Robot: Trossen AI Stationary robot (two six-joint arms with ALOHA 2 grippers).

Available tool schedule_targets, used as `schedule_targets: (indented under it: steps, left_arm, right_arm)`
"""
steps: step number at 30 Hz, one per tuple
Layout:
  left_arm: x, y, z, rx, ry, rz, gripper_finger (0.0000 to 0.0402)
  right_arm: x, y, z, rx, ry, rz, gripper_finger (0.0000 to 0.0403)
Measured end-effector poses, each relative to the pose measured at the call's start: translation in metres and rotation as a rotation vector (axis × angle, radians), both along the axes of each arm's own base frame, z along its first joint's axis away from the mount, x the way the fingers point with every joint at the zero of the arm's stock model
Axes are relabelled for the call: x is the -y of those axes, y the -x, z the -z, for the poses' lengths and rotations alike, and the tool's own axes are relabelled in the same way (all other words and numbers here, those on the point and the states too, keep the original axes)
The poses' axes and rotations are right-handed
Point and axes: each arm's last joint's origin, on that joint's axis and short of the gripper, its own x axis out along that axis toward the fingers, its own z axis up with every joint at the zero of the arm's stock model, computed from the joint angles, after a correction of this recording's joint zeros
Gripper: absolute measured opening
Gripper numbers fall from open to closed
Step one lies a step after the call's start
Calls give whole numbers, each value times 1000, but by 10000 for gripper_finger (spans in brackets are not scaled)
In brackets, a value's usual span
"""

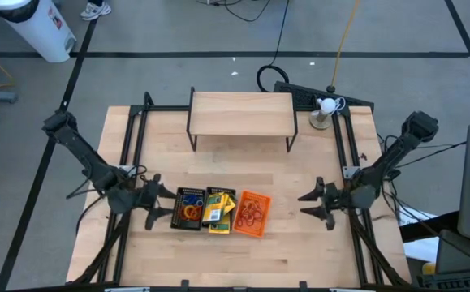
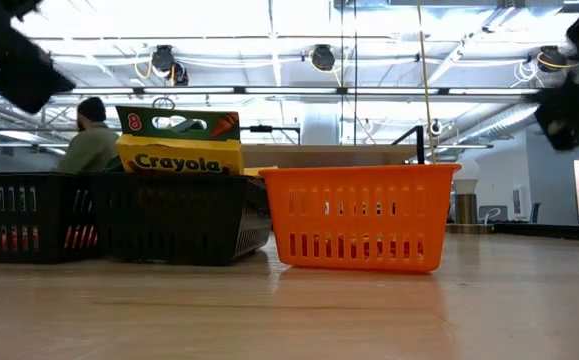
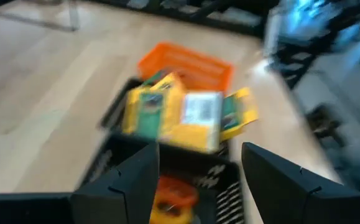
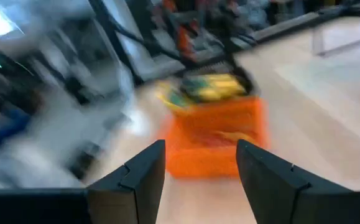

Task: Pick & Place Office Desk Supplies
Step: Put the orange bin with rubber bands on the shelf

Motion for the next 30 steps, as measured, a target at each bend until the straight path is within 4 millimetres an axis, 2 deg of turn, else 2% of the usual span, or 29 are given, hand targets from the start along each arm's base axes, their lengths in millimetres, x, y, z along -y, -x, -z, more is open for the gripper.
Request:
schedule_targets:
  steps: [4,8,13,18,22,27,30]
  left_arm:
    - [-7,3,9,-59,-55,-116,230]
    - [-17,3,18,-98,-88,-281,230]
    - [-28,2,35,-135,-35,-396,230]
    - [-39,4,60,-199,63,-448,230]
    - [-45,5,72,-230,151,-466,230]
    - [-47,2,71,-207,187,-476,230]
    - [-47,0,69,-187,204,-481,230]
  right_arm:
    - [5,-5,3,-16,34,55,185]
    - [17,-10,16,-127,62,156,185]
    - [32,-14,31,-253,76,264,185]
    - [38,-21,33,-282,69,233,185]
    - [41,-28,30,-260,94,162,185]
    - [44,-36,22,-176,100,84,185]
    - [47,-38,25,-213,89,60,185]
